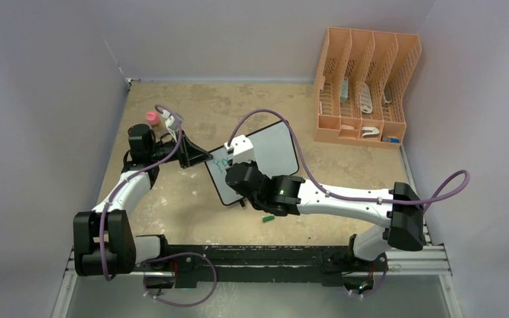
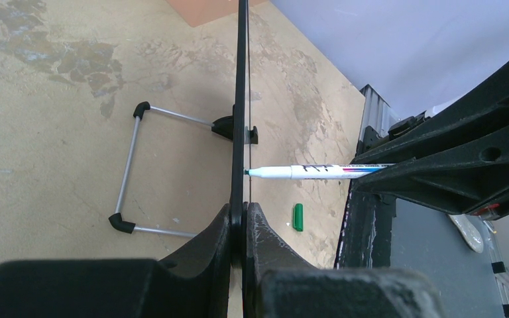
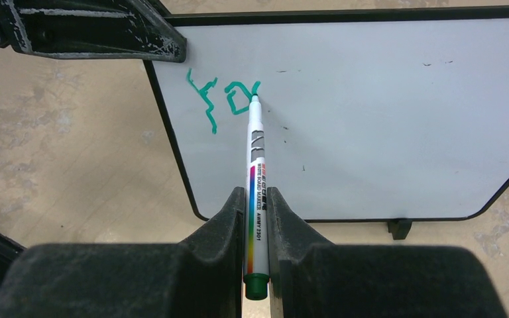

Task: Write a sentence on the whiteboard

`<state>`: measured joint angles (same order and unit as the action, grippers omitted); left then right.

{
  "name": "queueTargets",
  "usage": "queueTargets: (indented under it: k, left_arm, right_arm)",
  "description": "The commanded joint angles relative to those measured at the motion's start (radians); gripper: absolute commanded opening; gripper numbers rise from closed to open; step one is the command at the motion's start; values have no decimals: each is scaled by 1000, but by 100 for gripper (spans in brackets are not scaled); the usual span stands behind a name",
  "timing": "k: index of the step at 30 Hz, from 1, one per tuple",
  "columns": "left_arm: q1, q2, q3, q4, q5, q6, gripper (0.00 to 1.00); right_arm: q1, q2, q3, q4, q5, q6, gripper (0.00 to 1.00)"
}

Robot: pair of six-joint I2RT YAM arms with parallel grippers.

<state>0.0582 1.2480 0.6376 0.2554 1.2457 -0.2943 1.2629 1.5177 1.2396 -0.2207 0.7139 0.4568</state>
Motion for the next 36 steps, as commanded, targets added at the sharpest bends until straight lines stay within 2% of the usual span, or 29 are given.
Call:
queueTargets:
  k: [1, 36]
  left_arm:
    - [-7, 4, 28, -1, 40, 29, 0]
    - [-6, 5, 30, -4, 38, 32, 0]
  right_arm:
    - [-7, -1, 13, -20, 11, 25, 0]
    - [-7, -4, -12, -52, 7, 29, 0]
